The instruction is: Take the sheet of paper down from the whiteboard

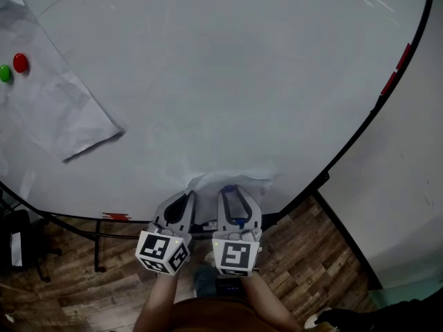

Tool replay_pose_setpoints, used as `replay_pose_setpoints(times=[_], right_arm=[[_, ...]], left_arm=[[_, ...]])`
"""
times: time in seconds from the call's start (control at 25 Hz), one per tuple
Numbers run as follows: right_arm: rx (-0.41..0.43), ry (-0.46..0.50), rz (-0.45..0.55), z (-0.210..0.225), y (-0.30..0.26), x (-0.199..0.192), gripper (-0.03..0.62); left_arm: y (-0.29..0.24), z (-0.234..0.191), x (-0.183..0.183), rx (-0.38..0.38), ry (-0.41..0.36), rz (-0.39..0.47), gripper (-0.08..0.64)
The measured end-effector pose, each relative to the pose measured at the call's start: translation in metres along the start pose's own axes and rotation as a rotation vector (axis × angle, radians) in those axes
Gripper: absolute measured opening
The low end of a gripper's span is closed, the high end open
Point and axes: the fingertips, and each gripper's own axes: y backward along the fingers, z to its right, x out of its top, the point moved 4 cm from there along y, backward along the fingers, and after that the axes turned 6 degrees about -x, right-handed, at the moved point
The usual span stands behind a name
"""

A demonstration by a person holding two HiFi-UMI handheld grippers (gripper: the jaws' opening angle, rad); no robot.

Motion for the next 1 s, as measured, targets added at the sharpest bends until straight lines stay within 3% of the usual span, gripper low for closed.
replay_pose_setpoints(times=[0.64, 1.0], right_arm=[[0.013, -0.005, -0.025, 0.0, 0.016, -0.007, 0.137], [0.009, -0.01, -0.053, 0.005, 0.025, -0.008, 0.137]], left_arm=[[0.005, 0.003, 0.0, -0.011, 0.043, -0.002, 0.025], [0.025, 0.0, 0.005, 0.022, 0.069, 0.016, 0.023]])
